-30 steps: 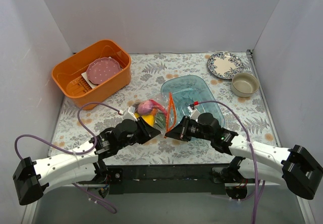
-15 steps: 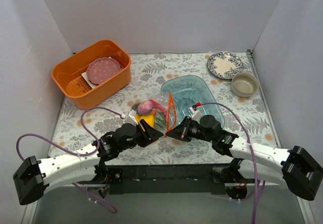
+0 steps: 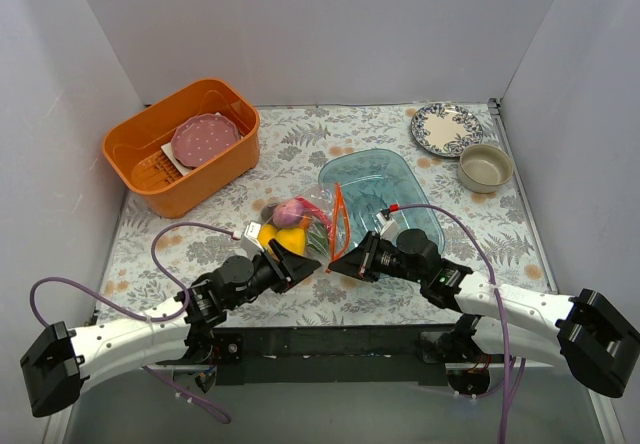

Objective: Place the food in the zip-top bag and seal the zipper
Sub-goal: Zip the zipper food storage bag at the center of the board.

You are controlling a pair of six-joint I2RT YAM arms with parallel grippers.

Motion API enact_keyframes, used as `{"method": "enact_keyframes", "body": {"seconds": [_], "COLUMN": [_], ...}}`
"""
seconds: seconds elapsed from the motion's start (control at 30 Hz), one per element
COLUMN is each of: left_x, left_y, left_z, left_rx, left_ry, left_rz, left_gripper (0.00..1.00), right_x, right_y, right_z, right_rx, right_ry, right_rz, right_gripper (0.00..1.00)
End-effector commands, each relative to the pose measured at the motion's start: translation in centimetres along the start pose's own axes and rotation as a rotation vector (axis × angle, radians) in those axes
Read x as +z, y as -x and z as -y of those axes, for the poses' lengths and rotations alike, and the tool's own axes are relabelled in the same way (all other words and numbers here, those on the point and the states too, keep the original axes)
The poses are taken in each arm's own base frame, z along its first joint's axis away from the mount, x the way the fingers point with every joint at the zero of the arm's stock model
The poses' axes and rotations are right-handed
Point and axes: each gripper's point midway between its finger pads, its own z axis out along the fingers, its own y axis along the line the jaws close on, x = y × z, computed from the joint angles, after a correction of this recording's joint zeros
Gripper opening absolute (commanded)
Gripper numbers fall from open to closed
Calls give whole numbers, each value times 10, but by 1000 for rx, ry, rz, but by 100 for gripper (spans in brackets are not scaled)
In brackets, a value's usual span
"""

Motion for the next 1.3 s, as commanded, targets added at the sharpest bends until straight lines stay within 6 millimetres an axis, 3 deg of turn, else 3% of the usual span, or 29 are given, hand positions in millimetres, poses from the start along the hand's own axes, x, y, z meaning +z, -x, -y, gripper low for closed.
{"method": "enact_keyframes", "body": {"seconds": [0.0, 0.37, 0.67, 0.97, 1.13, 1.27], "left_x": [4, 17, 21, 21, 22, 23], "left_y": [6, 5, 3, 2, -1, -1], "left_z": [15, 15, 13, 13, 11, 11], "left_rx": [-159, -179, -197, -207, -204, -207], "left_ry": [-46, -72, -69, -77, -69, -72], "left_rz": [31, 35, 28, 24, 11, 9], "left_gripper": [48, 44, 26, 28, 36, 30], "right_x": [-1, -1, -2, -1, -1, -1], "right_y": [5, 5, 3, 2, 3, 2], "right_z": [-11, -14, -14, -14, -16, -15], "right_rx": [-11, -12, 2, 10, 11, 15], "right_ry": [46, 57, 71, 77, 83, 81], "right_rz": [29, 29, 25, 20, 20, 16], "right_gripper": [4, 4, 4, 4, 4, 4]}}
